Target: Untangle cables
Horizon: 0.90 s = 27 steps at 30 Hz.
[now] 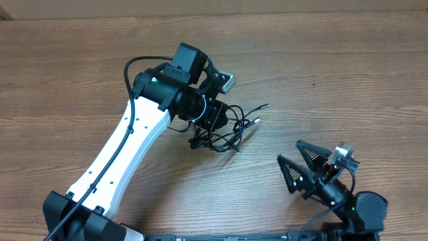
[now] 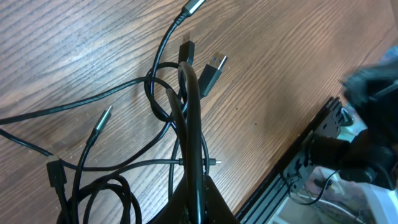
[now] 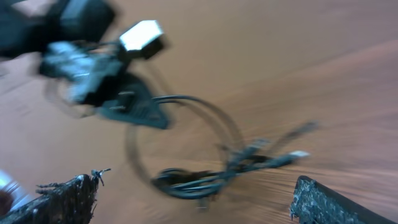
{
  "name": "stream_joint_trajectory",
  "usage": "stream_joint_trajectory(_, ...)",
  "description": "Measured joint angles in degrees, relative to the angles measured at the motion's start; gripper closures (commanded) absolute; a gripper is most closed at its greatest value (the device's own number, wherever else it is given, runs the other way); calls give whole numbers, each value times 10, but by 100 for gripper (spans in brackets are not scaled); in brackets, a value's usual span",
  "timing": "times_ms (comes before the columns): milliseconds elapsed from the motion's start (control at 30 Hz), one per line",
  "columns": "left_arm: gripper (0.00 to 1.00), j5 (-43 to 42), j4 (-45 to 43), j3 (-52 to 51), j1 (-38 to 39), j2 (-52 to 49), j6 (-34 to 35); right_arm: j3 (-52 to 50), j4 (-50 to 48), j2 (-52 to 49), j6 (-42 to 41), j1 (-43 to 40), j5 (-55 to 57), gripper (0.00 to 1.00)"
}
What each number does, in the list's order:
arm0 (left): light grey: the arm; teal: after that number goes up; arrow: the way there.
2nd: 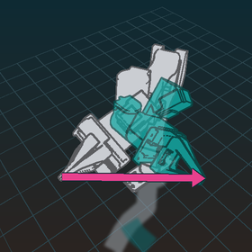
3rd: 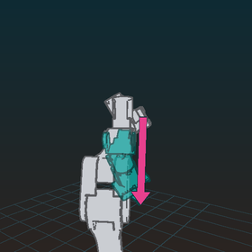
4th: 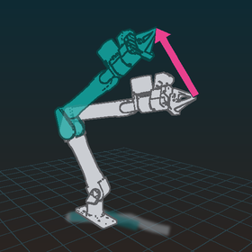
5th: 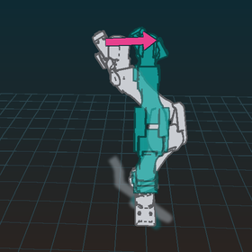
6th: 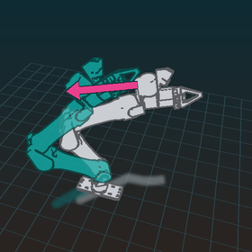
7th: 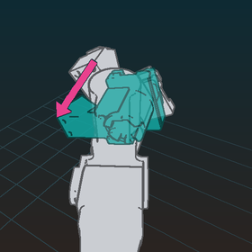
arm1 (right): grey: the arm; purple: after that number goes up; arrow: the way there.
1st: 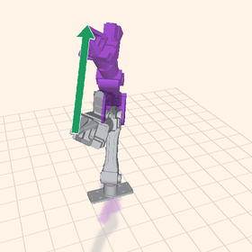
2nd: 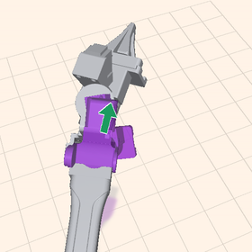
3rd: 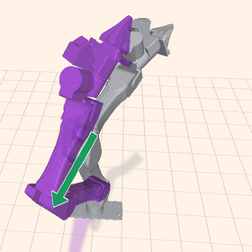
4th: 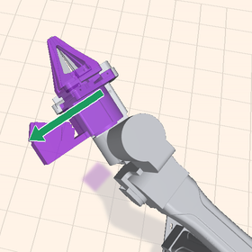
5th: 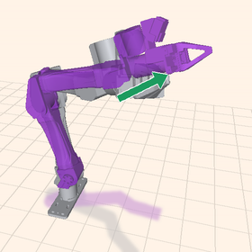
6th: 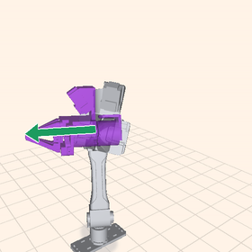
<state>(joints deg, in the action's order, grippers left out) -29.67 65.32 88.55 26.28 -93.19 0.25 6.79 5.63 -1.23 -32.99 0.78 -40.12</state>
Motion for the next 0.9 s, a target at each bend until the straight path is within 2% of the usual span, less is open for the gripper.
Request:
stream_joint_trajectory(267,96,-2,-6,0,0,0,-69,86,56,-91,84,0,-127,0)
stream_joint_trajectory(533,96,-2,-6,0,0,0,-114,160,67,-216,172,0,-169,0)
stream_joint_trajectory(767,96,14,-6,1,0,0,-127,313,265,-383,313,0,-153,0)
stream_joint_trajectory(900,96,42,-12,1,0,0,-127,414,387,-478,420,13,-86,0)
